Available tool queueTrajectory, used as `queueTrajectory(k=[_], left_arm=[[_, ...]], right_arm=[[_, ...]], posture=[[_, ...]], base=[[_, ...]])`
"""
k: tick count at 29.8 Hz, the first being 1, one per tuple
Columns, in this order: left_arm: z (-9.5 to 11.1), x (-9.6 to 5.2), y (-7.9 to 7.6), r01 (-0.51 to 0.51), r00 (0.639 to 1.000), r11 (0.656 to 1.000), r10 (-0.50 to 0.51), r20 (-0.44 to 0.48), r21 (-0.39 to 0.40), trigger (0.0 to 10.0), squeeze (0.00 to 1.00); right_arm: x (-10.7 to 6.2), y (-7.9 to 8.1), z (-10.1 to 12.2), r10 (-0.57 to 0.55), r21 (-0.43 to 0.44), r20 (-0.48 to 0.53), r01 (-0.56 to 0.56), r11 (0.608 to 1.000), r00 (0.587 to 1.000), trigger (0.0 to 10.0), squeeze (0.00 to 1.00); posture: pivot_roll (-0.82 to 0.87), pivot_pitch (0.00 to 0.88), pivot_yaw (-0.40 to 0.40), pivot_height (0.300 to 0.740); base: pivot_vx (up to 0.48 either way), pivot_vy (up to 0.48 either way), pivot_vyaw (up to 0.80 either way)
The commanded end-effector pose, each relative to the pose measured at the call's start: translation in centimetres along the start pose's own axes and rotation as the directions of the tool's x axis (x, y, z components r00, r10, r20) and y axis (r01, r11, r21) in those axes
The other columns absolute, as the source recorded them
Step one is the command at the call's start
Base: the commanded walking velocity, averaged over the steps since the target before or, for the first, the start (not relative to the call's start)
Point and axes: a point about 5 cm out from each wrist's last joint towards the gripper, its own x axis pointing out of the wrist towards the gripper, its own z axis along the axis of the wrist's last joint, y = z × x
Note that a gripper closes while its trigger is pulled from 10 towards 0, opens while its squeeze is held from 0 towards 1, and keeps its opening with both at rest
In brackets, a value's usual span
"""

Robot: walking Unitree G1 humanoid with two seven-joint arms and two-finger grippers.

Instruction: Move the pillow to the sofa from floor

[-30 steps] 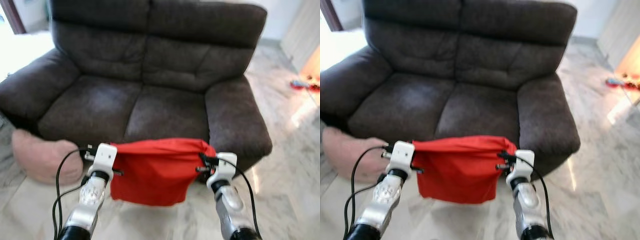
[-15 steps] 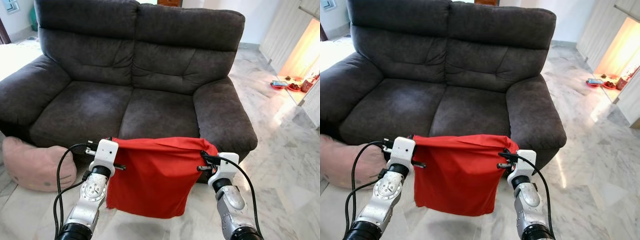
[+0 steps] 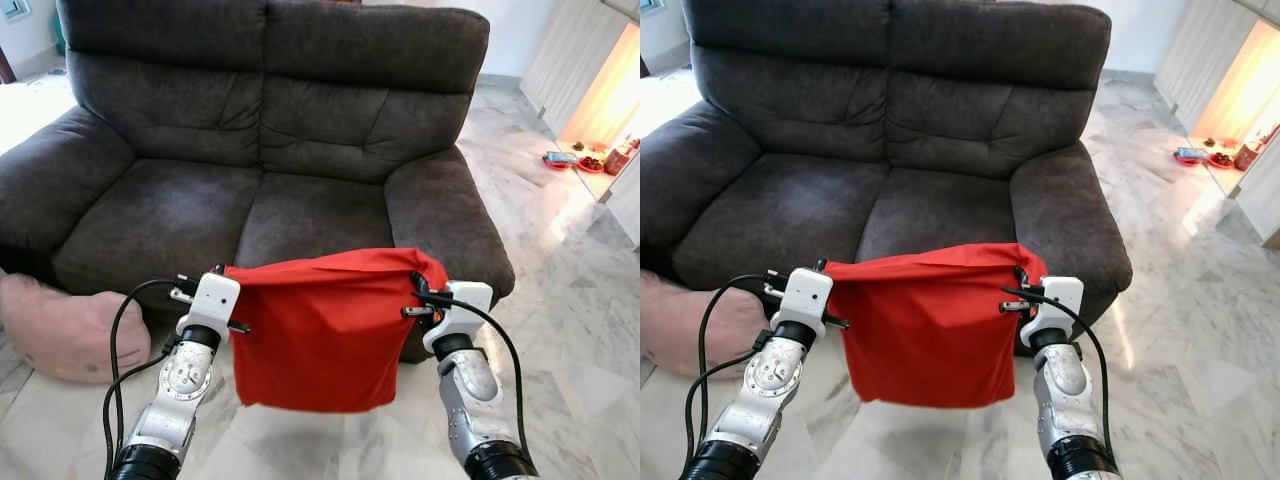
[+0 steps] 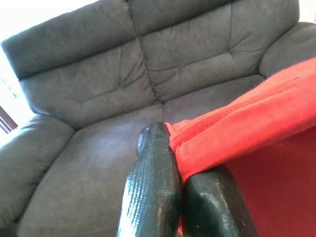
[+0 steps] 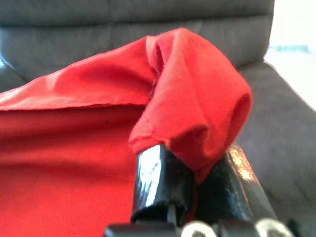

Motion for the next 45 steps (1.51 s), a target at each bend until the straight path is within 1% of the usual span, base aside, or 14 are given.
queueTrajectory(k=[1, 2, 4, 10, 11, 14, 19, 23, 26, 31, 37, 38, 40, 45], left_arm=[[2.5, 0.9, 2.0, -0.084, 0.989, 0.995, 0.076, 0.123, 0.057, 10.0, 0.00], [2.5, 0.9, 2.0, -0.084, 0.989, 0.995, 0.076, 0.123, 0.057, 10.0, 0.00], [3.4, 1.2, 2.7, -0.110, 0.983, 0.989, 0.095, 0.154, 0.095, 10.0, 0.00], [4.6, 1.7, 3.5, -0.147, 0.973, 0.983, 0.125, 0.195, 0.106, 10.0, 0.00], [5.2, 2.0, 3.7, -0.156, 0.968, 0.979, 0.124, 0.217, 0.135, 10.0, 0.00], [5.9, 2.2, 3.4, -0.145, 0.964, 0.976, 0.103, 0.243, 0.162, 10.0, 0.00], [6.7, 2.6, 3.4, -0.153, 0.960, 0.978, 0.113, 0.255, 0.143, 10.0, 0.00], [7.1, 2.7, 3.5, -0.161, 0.956, 0.978, 0.120, 0.266, 0.135, 10.0, 0.00], [7.5, 2.7, 3.7, -0.168, 0.953, 0.977, 0.127, 0.275, 0.134, 10.0, 0.00], [8.3, 2.7, 4.3, -0.185, 0.946, 0.973, 0.137, 0.294, 0.140, 10.0, 0.00], [11.5, 3.0, 5.0, -0.221, 0.910, 0.963, 0.147, 0.389, 0.153, 10.0, 0.00], [12.4, 3.2, 5.2, -0.230, 0.898, 0.963, 0.153, 0.413, 0.143, 10.0, 0.00], [13.1, 3.4, 5.3, -0.233, 0.890, 0.963, 0.154, 0.430, 0.137, 10.0, 0.00], [13.8, 3.6, 5.4, -0.231, 0.883, 0.964, 0.152, 0.444, 0.130, 10.0, 0.00]], right_arm=[[0.7, -1.4, 3.0, -0.076, 0.002, 0.145, 0.077, 0.997, 0.986, 10.0, 0.00], [0.7, -1.4, 3.0, -0.076, 0.002, 0.145, 0.077, 0.997, 0.986, 10.0, 0.00], [0.8, -1.6, 3.8, -0.095, 0.004, 0.174, 0.095, 0.995, 0.980, 10.0, 0.00], [1.1, -1.3, 4.9, -0.088, -0.006, 0.208, 0.091, 0.996, 0.974, 10.0, 0.00], [1.2, -1.3, 5.5, -0.089, -0.005, 0.228, 0.093, 0.996, 0.970, 10.0, 0.00], [1.3, -1.2, 6.2, -0.088, -0.009, 0.254, 0.093, 0.996, 0.963, 10.0, 0.00], [1.6, -0.9, 7.3, -0.093, 0.005, 0.280, 0.095, 0.995, 0.955, 10.0, 0.00], [1.7, -0.5, 7.5, -0.069, 0.005, 0.284, 0.070, 0.998, 0.956, 10.0, 0.00], [1.6, -0.3, 7.9, -0.059, -0.009, 0.300, 0.064, 0.998, 0.952, 10.0, 0.00], [1.8, 0.0, 9.0, -0.058, 0.003, 0.332, 0.061, 0.998, 0.941, 10.0, 0.00], [2.0, 1.3, 11.8, 0.000, 0.001, 0.419, -0.001, 1.000, 0.908, 10.0, 0.00], [2.2, 2.1, 12.9, 0.039, -0.012, 0.450, -0.038, 0.999, 0.892, 10.0, 0.00], [2.3, 2.5, 13.7, 0.057, -0.017, 0.468, -0.056, 0.998, 0.882, 10.0, 0.00], [2.5, 2.4, 14.0, 0.050, -0.014, 0.474, -0.049, 0.999, 0.879, 10.0, 0.00]], posture=[[0.08, 0.000, -0.081, 0.740], [0.08, 0.000, -0.081, 0.740], [0.08, 0.000, -0.082, 0.740], [0.08, 0.000, -0.078, 0.740], [0.09, 0.000, -0.077, 0.740], [0.08, 0.000, -0.074, 0.740], [0.08, 0.000, -0.070, 0.740], [0.08, 0.000, -0.073, 0.740], [0.08, 0.000, -0.073, 0.740], [0.08, 0.000, -0.071, 0.740], [0.08, 0.000, -0.067, 0.740], [0.08, 0.000, -0.068, 0.740], [0.08, 0.000, -0.070, 0.740], [0.08, 0.000, -0.068, 0.740]], base=[[0.326, 0.000, 0.00], [0.326, 0.000, 0.00], [0.336, 0.000, 0.00], [0.362, 0.000, 0.00], [0.379, 0.000, 0.00], [0.380, 0.000, 0.00], [0.398, 0.000, 0.00], [0.414, 0.000, -0.80], [0.432, 0.000, 0.00], [0.436, 0.000, 0.00], [0.437, 0.000, 0.00], [0.435, 0.000, 0.00], [0.435, 0.000, 0.00], [0.434, 0.000, 0.00]])
